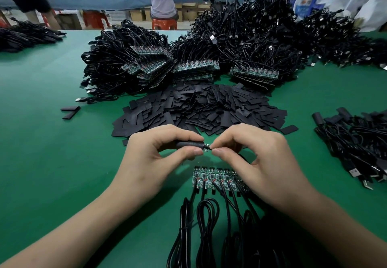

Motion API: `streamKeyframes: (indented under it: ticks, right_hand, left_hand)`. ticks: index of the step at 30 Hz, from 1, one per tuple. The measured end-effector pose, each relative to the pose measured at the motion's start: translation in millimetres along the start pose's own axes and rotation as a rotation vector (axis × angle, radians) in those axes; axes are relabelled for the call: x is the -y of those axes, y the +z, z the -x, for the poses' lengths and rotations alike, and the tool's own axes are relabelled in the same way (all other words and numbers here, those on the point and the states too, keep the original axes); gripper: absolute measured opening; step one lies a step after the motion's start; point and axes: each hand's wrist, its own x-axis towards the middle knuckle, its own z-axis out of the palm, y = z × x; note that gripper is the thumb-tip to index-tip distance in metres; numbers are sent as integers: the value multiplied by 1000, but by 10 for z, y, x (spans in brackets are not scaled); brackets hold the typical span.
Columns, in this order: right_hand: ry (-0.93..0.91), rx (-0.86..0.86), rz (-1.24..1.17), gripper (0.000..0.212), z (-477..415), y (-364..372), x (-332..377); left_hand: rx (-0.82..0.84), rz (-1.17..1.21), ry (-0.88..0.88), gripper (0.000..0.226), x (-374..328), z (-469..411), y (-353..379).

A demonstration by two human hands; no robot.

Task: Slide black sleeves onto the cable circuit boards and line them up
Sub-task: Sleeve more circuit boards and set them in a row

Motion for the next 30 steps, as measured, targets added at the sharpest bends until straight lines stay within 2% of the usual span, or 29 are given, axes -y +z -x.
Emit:
streamKeyframes:
  ticks: [9,15,18,25,30]
  right_hand:
    - [-40,-14,17,6,-2,45,27]
    - [57,-71,-22,15,-4,62,44]
    - [66,-92,16,9,-1,78,55]
    - [81,-133,-26,8,8,124,114]
    - [148,-140,-132,9,13,136,131]
  left_hand:
    - [48,-141,93,16,-37,10,-2]
    - [-19,3,19,18,-14,-2,4]
    - [-40,9,11,21,4,-4,0]
    - [-216,85,0,47,7,12,36]
    - [-261,74,37,37,-7,19,51]
